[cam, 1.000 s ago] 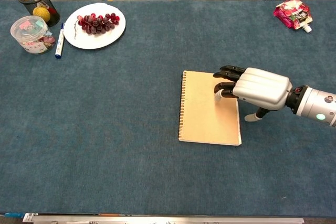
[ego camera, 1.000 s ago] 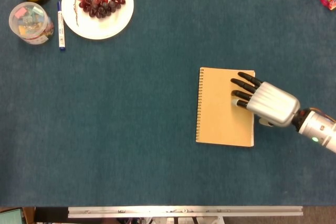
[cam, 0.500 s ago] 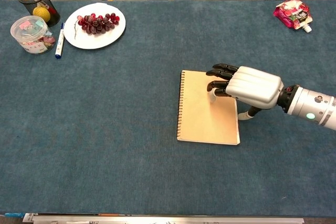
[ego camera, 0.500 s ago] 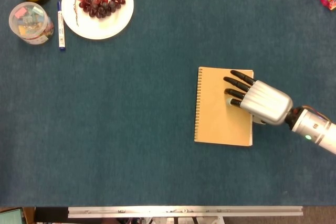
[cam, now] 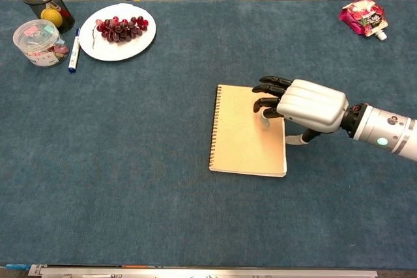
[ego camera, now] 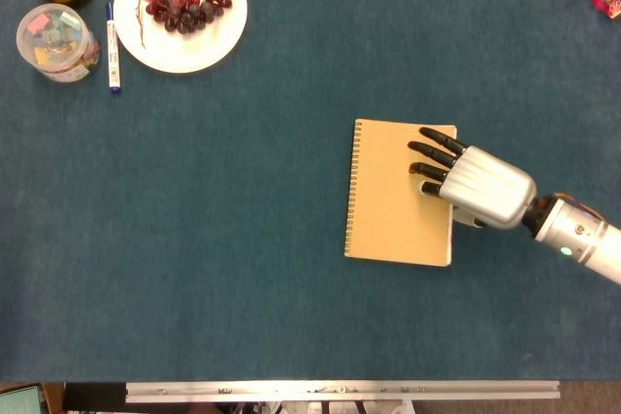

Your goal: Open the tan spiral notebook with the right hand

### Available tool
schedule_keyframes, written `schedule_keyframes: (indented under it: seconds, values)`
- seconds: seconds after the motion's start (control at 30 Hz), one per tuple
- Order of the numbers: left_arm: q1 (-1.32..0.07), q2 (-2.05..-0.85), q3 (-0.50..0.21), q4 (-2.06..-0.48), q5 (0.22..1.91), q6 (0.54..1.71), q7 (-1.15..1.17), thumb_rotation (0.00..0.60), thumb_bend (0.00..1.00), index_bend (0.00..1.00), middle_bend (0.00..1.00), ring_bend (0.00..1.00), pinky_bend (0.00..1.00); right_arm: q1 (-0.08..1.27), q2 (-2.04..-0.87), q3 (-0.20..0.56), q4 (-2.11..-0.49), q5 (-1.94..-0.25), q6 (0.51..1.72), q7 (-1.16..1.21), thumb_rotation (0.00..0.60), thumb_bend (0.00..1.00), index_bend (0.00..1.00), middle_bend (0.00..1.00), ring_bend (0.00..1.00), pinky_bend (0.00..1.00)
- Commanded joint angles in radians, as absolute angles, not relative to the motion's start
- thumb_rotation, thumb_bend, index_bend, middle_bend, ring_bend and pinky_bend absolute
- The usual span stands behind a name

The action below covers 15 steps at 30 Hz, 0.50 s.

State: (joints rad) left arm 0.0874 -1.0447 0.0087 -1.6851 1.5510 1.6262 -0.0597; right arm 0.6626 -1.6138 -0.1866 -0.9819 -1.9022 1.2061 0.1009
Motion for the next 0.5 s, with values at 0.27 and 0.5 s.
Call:
schedule_keyframes:
  seconds: [0.27,0.5]
  values:
    - [0.088,-1.039,0.01,-1.684,1.55,1.625,-0.077,0.6,0.41,0.19,0.15,0.12,0.06,0.669,-1.67,-0.183,-0.927,-1.906,1.228,0.135,0.6,0.29,0.54,0.32,0.11,0.05]
    - [0.089,-1.037,0.01,-1.68,1.551,1.626,-0.085,0.6,0.41,0.19,0.15,0.12,0.06,0.671,-1.707,-0.186,-0.878,-1.909,1.242,0.15,0.6,0.49,0.61,0.35,0.14,0.09]
